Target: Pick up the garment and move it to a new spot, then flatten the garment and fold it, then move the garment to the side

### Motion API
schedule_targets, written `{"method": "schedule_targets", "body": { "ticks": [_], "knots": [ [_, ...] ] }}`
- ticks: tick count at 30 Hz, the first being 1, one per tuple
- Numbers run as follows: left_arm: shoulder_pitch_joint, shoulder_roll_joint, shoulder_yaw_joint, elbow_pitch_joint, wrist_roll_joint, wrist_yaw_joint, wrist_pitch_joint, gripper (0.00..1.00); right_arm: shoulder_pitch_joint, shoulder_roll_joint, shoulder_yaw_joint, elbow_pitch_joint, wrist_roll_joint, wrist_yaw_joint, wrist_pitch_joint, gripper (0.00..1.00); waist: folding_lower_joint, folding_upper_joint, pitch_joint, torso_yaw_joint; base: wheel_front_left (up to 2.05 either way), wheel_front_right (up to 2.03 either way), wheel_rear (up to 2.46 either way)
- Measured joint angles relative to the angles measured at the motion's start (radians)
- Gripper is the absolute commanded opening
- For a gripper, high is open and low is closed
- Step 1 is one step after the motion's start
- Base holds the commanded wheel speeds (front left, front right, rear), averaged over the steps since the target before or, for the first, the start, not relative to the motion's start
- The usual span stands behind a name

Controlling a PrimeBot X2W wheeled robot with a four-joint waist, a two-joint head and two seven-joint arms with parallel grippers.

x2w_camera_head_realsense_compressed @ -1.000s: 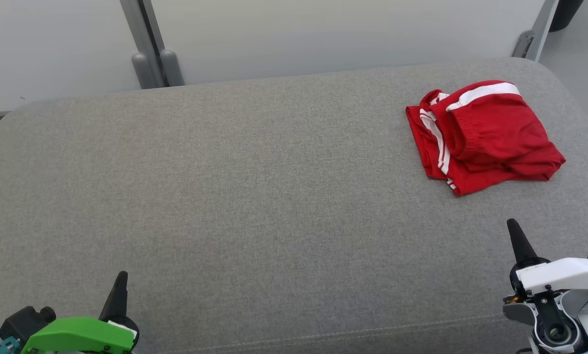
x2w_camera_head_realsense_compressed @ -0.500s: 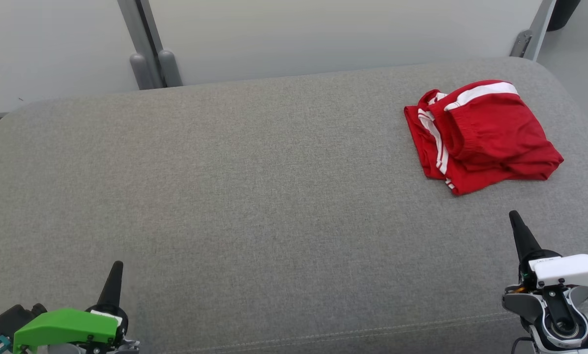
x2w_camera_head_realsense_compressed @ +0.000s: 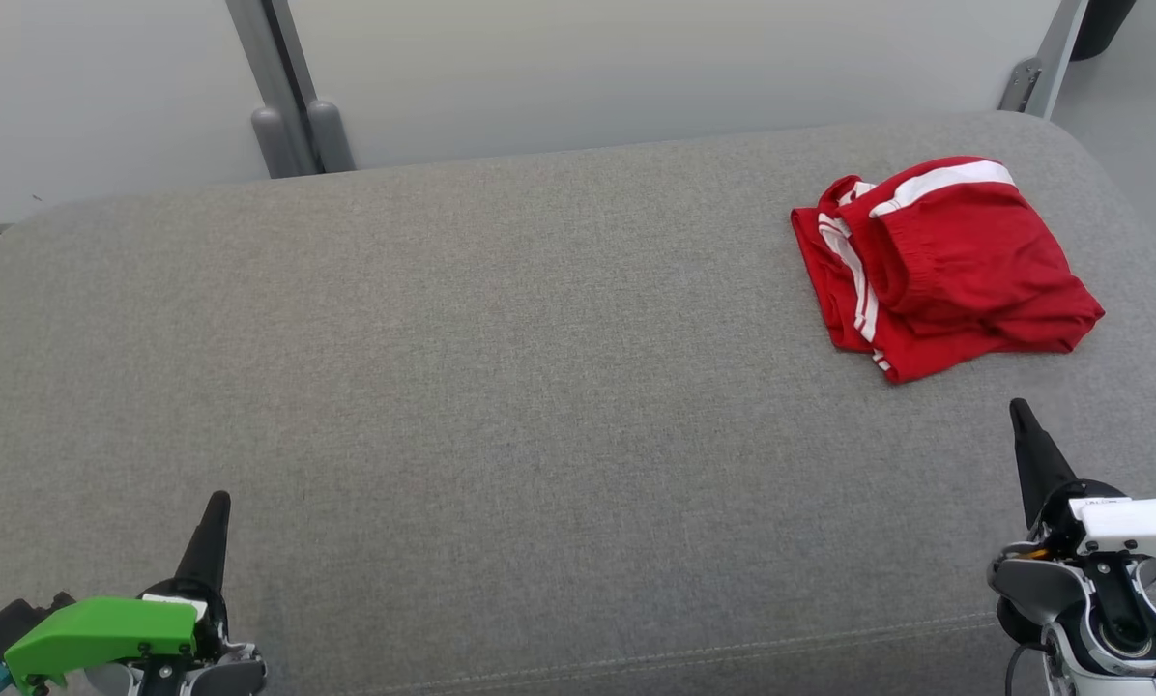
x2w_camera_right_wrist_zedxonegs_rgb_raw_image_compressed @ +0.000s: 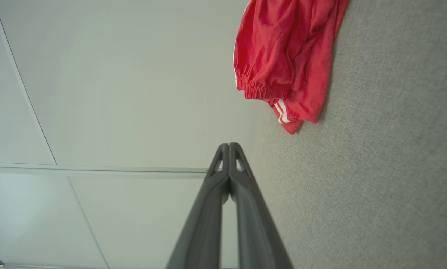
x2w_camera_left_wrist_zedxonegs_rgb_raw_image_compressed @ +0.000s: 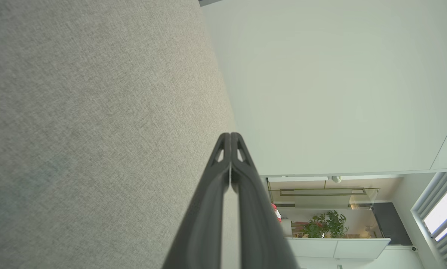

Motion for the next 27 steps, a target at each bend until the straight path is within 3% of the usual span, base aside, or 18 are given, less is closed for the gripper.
{"method": "schedule_targets", "body": {
  "ticks": [11,27],
  "knots": [
    [-0.024,-0.018,0.036,0.02,-0.119,-0.026,0.029,0.0,-0.016,0.026,-0.042,0.002,0.114,0.019,0.032,0.0,0.0,0.0,-0.001,-0.003,0.0,0.0,0.0],
    [-0.034,-0.019,0.039,0.03,-0.121,-0.026,0.03,0.0,-0.018,0.027,-0.043,0.003,0.114,0.019,0.032,0.0,0.0,0.0,-0.001,-0.003,0.0,0.0,0.0]
  ]
}}
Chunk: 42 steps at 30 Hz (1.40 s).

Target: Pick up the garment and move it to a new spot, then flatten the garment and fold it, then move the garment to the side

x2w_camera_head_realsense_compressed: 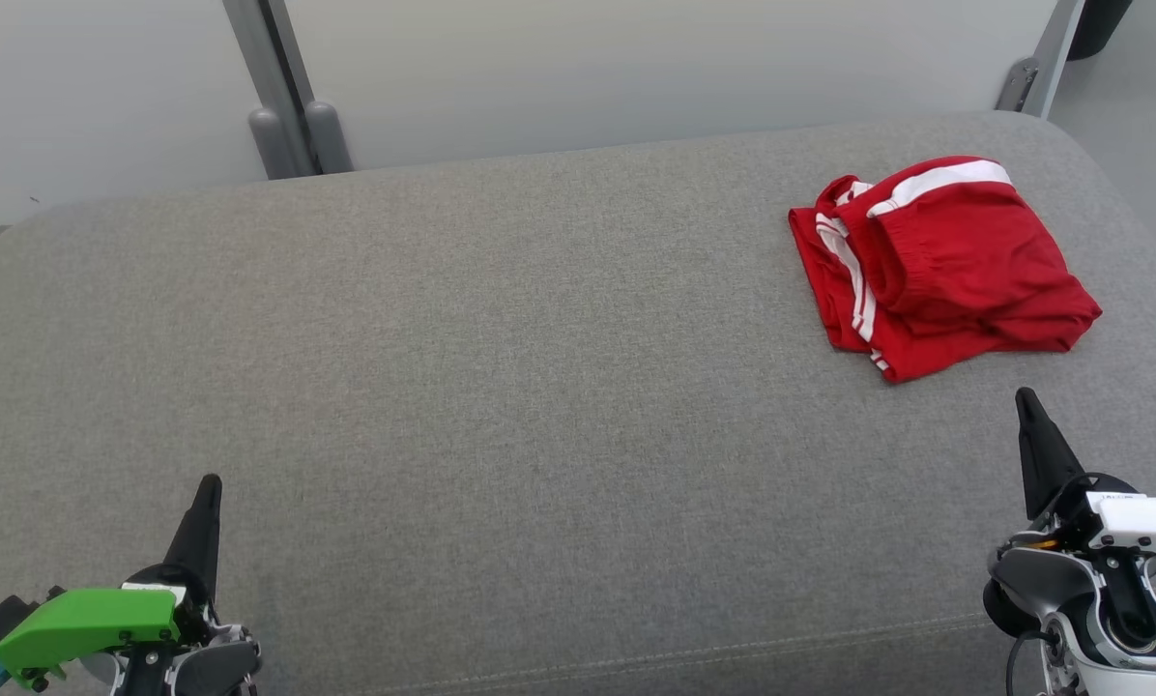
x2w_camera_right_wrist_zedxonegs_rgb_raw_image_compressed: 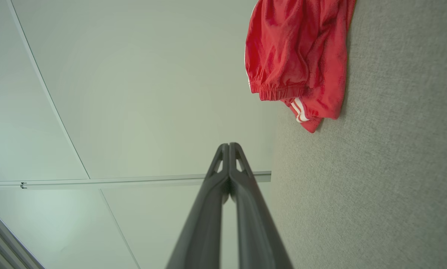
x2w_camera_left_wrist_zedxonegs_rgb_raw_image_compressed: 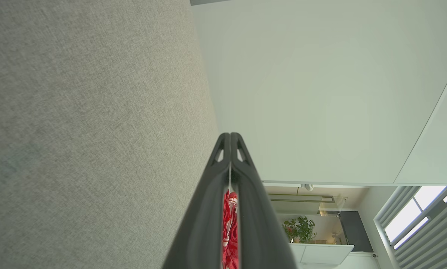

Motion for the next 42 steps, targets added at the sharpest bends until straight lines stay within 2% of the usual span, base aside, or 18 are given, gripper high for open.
{"method": "schedule_targets", "body": {
  "ticks": [42],
  "knots": [
    [-0.001,-0.002,0.004,0.011,0.0,-0.007,0.0,0.0,-0.001,0.0,-0.001,0.001,0.0,0.001,0.0,0.0,0.0,0.0,0.0,0.0,0.0,0.0,0.0]
  ]
}}
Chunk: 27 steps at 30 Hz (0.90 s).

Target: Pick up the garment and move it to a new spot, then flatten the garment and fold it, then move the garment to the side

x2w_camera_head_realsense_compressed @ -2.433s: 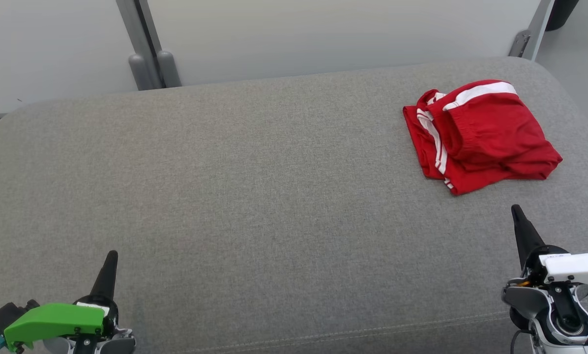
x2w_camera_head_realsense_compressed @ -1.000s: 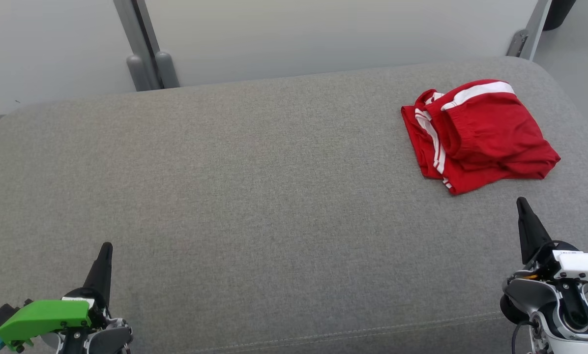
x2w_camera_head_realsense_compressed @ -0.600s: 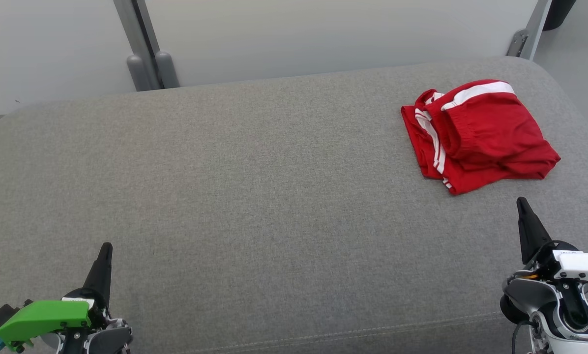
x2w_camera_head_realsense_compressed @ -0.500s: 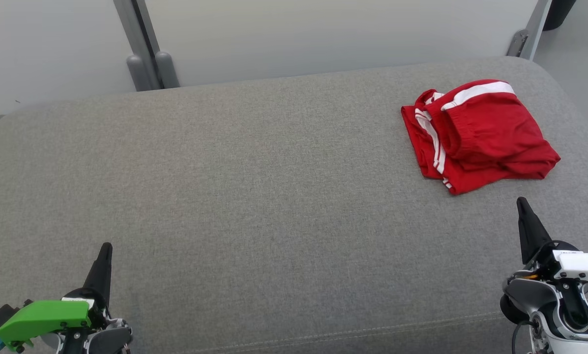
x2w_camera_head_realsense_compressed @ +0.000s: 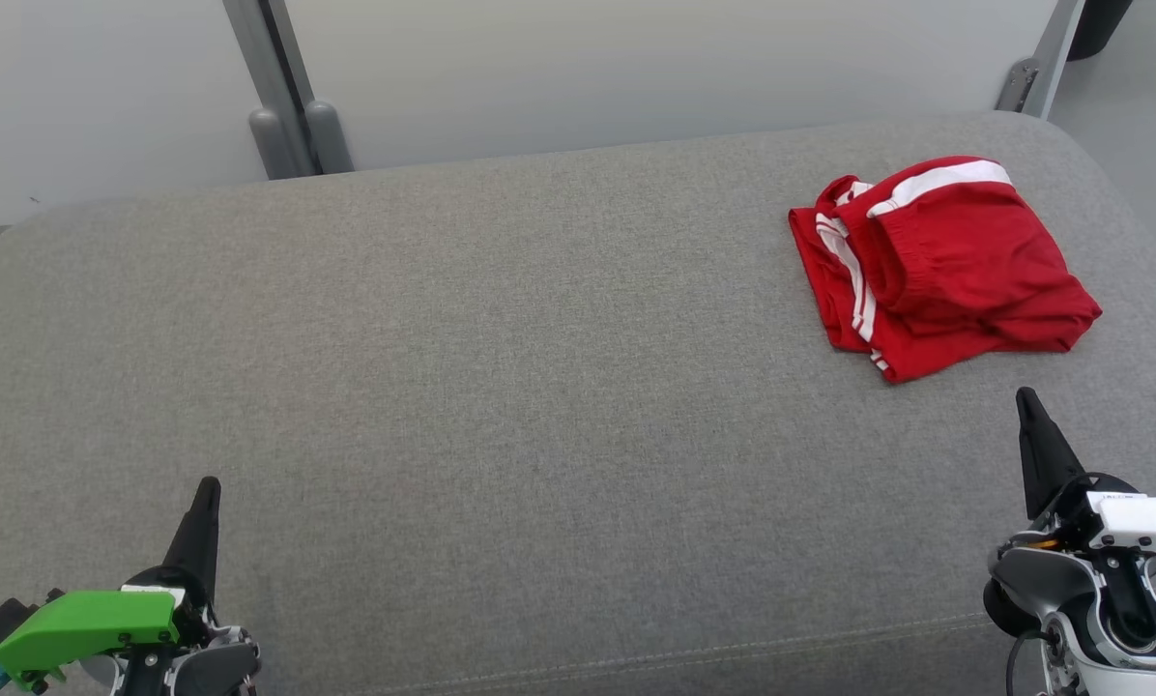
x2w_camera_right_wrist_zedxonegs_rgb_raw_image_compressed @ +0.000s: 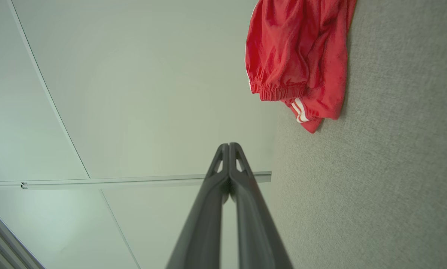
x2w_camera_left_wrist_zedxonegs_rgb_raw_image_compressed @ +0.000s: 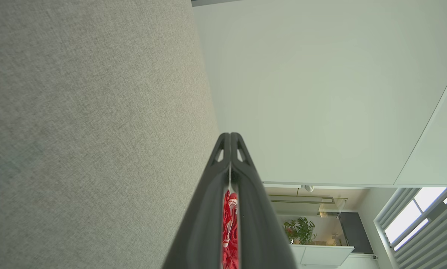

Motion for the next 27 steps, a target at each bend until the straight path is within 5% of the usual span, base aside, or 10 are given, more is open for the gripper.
{"method": "schedule_targets", "body": {
  "ticks": [27],
  "knots": [
    [-0.001,-0.001,0.003,0.002,0.0,0.0,0.0,0.0,0.0,0.0,-0.001,-0.001,0.0,0.0,0.0,0.0,0.0,0.0,0.0,0.0,0.0,0.0,0.0]
  ]
}}
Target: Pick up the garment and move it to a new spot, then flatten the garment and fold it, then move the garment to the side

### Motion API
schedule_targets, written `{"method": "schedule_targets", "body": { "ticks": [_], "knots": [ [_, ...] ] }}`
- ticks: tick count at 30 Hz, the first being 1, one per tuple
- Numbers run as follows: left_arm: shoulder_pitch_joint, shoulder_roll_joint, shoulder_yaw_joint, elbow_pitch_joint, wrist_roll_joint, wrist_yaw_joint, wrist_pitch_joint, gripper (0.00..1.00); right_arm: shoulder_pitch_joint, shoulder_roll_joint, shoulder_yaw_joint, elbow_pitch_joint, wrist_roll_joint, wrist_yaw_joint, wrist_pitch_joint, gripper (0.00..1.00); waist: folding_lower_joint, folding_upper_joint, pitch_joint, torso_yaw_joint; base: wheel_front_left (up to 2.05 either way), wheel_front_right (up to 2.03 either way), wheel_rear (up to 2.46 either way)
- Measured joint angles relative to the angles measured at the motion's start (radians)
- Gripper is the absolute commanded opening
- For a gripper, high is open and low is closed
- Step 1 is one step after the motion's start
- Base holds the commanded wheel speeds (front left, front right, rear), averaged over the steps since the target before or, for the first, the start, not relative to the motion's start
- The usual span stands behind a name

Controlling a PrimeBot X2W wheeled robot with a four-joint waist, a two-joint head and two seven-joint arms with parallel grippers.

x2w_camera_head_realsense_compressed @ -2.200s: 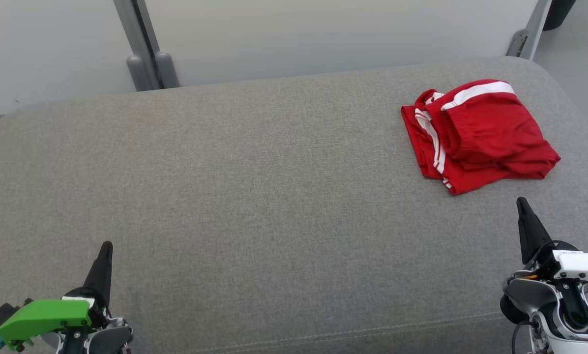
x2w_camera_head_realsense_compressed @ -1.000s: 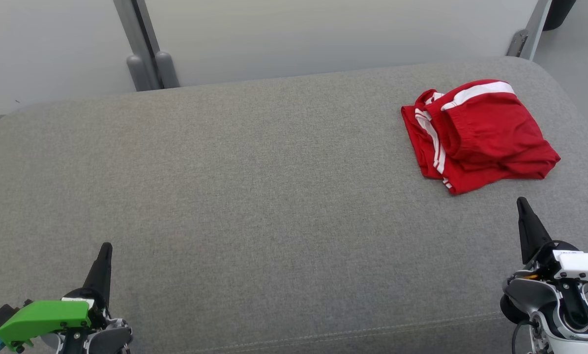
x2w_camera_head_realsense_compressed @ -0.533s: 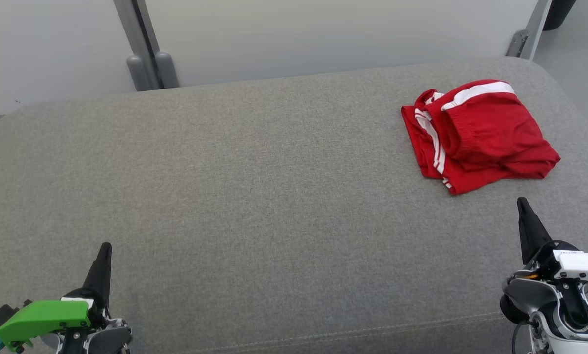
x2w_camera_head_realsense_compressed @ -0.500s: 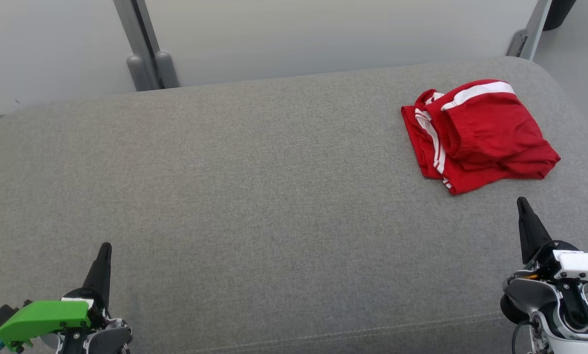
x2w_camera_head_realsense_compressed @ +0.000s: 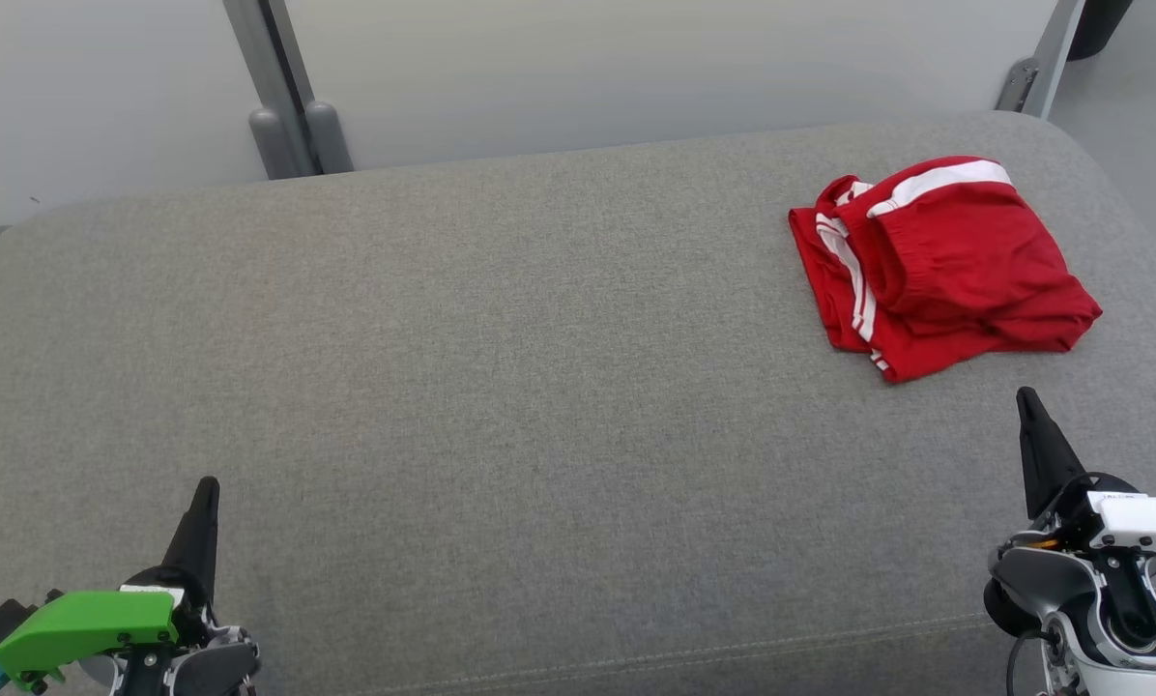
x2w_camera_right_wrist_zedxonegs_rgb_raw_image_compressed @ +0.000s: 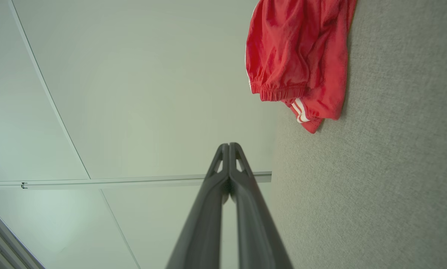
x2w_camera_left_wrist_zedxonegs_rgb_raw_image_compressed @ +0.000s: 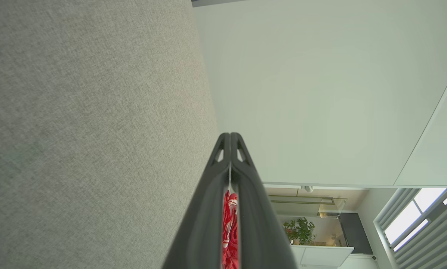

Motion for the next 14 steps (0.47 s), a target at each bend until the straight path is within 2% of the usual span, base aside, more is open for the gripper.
{"method": "schedule_targets", "body": {
  "ticks": [14],
  "knots": [
    [0.0,-0.001,0.001,0.001,0.0,0.0,0.007,0.0,0.0,0.0,0.0,-0.001,0.0,0.0,0.0,0.0,0.0,0.0,0.0,0.0,0.0,0.0,0.0]
  ]
}}
